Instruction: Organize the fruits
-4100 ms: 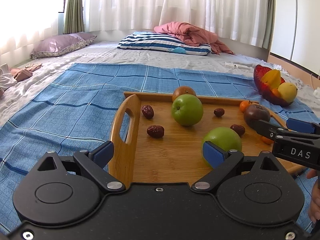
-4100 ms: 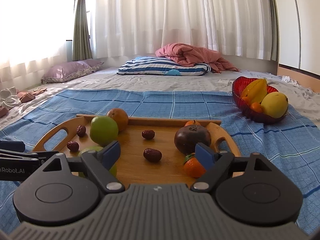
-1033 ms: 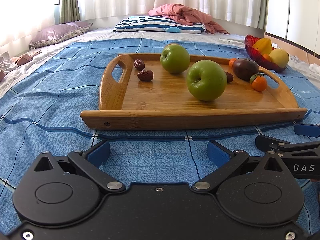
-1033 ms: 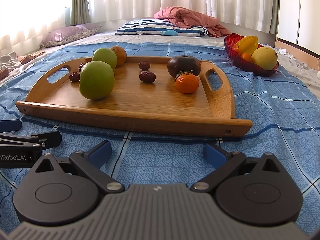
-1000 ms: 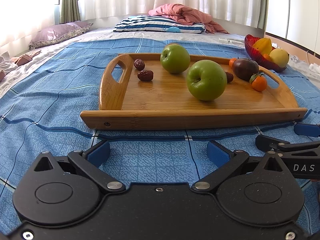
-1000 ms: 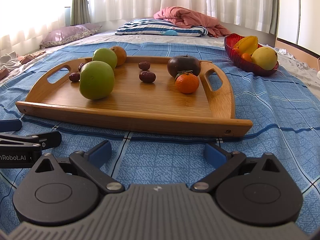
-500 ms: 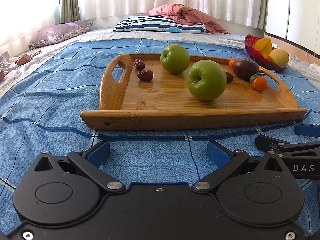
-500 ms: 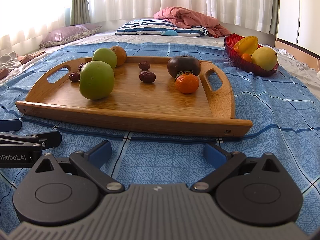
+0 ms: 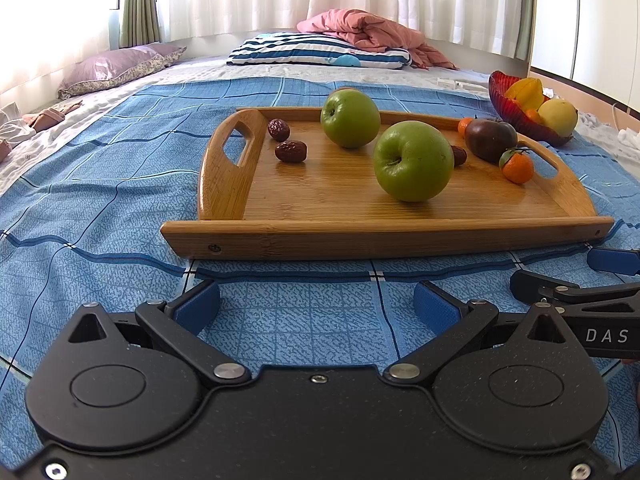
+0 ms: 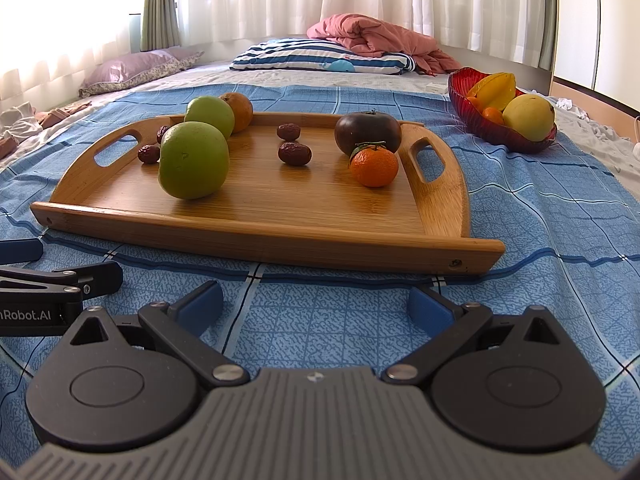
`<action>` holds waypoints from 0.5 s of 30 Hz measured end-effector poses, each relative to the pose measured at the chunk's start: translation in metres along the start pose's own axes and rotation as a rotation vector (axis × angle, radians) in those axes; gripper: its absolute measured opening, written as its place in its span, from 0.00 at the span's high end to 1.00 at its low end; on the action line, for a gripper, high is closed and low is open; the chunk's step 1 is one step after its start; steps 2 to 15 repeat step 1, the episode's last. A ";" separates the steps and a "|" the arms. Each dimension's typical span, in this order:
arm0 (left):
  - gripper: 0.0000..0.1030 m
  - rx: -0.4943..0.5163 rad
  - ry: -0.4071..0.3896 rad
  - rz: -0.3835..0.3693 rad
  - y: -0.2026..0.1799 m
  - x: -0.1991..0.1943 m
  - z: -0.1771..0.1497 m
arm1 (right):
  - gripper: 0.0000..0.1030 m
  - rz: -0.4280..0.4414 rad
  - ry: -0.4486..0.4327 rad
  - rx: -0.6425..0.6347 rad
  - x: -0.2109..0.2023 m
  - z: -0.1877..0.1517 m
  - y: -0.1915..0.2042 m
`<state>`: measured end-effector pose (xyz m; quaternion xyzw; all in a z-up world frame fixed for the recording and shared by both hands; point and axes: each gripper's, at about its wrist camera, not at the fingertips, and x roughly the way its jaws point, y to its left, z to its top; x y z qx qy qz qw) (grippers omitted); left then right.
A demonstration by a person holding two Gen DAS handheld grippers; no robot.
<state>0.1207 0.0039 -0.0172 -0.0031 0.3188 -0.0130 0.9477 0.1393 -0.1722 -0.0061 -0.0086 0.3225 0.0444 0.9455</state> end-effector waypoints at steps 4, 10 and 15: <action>0.00 0.000 0.001 0.000 0.000 0.000 0.000 | 0.00 0.000 -0.001 0.000 0.000 0.000 0.000; 0.00 0.000 0.001 0.000 0.000 0.000 0.000 | 0.00 0.000 -0.001 0.000 0.000 0.000 0.000; 0.00 0.000 0.001 0.000 0.000 0.000 0.000 | 0.00 0.000 -0.001 0.000 0.000 0.000 0.000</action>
